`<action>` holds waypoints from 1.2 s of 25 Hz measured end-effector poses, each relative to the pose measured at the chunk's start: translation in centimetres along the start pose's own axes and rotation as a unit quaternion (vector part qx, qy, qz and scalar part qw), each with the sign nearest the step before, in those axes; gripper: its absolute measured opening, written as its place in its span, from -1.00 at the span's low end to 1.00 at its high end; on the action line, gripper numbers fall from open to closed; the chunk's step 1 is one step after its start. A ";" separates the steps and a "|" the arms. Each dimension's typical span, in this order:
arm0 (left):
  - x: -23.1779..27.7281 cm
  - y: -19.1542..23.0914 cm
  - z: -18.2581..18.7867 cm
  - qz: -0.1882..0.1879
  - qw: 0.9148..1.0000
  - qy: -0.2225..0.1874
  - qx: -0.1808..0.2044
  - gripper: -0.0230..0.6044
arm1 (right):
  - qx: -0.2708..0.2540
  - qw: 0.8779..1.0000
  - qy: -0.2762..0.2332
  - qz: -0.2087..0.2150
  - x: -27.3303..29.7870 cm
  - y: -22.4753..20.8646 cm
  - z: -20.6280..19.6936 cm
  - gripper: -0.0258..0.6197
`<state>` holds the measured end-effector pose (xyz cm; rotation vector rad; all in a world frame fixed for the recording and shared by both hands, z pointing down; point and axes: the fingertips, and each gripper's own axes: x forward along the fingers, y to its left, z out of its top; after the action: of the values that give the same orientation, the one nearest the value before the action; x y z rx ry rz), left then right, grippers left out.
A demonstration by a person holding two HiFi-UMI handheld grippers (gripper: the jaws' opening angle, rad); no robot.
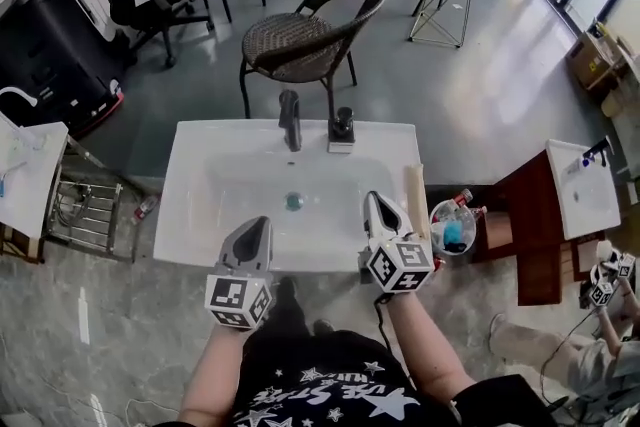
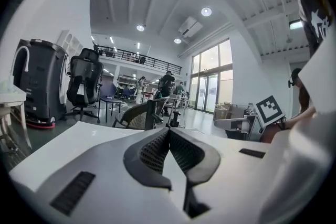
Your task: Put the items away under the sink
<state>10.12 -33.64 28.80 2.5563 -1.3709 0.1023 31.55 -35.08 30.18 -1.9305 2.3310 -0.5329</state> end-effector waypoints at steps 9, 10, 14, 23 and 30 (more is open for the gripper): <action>7.6 4.1 3.7 -0.049 0.998 -0.008 0.048 -0.90 | -0.019 0.995 -0.041 -0.092 5.1 -1.1 2.5 -0.91; 8.3 4.7 4.3 -0.053 0.997 -0.011 0.048 -0.90 | -0.022 0.994 -0.043 -0.098 5.8 -0.9 2.6 -0.91; 10.6 6.6 5.5 -0.064 0.997 -0.020 0.036 -0.90 | -0.055 0.987 -0.057 -0.142 7.0 -1.0 3.6 -0.91; 14.7 8.9 3.8 -0.080 0.997 -0.001 0.019 -0.90 | -0.088 0.986 -0.016 -0.143 11.1 -1.4 1.6 -0.84; 16.3 9.3 3.1 -0.087 0.996 0.007 0.019 -0.90 | -0.102 0.984 -0.003 -0.149 15.1 -2.4 0.7 -0.62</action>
<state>11.37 -52.56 30.28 2.6885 -1.1461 0.1172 30.85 -50.16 32.74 -2.3903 2.1802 -0.3137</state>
